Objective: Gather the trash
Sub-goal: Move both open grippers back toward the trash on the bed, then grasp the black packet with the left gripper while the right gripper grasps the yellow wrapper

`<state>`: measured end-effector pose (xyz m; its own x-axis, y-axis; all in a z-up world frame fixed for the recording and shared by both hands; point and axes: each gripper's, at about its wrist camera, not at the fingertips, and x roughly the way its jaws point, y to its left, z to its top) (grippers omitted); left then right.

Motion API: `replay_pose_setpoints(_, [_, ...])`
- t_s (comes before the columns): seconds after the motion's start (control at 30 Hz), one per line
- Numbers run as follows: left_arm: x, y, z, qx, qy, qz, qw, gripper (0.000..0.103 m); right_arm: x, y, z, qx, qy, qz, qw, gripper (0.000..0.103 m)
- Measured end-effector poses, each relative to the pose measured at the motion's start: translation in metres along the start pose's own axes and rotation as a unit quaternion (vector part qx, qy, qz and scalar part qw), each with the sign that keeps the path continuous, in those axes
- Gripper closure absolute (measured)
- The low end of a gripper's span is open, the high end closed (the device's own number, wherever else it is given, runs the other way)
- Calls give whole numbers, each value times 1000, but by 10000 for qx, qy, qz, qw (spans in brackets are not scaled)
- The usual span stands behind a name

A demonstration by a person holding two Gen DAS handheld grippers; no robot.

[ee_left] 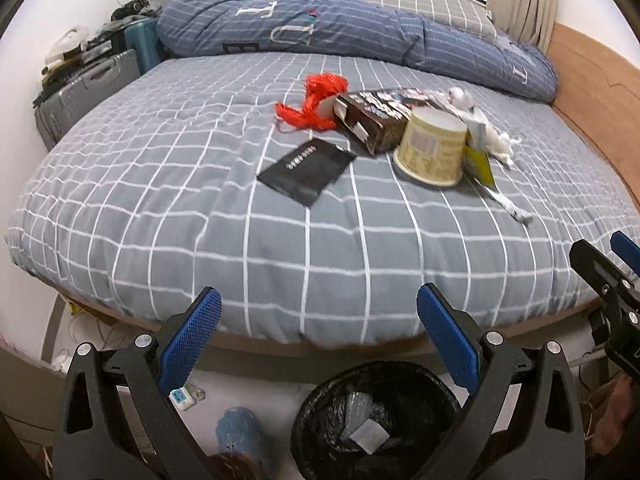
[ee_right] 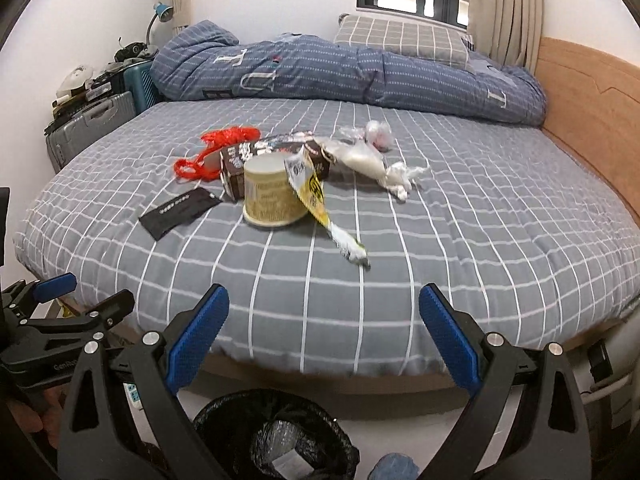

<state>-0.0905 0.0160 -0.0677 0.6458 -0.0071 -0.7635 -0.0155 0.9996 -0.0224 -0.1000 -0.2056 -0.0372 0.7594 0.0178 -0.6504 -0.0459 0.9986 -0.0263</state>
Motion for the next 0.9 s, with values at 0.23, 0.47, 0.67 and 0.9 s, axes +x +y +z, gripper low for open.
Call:
replay_pose_setpoints(0.23, [15,6,19,-12,-22,42,10000,7,14,2,17,-78,-70,-5,9999,11])
replay_pose_setpoints(0.47, [33,8,38,61,-25,109,9999,7,33,8,28,-255,-38,-16,9997,13])
replay_pose_setpoints(0.67, [50,11,51,63,45,131,9999,7,50,12,35,-361,19,-47,9993,15])
replay_pose_setpoints(0.9, [71,14,66,114,146,133,9997,7,80,9,47,-369,195,-35,9991,23])
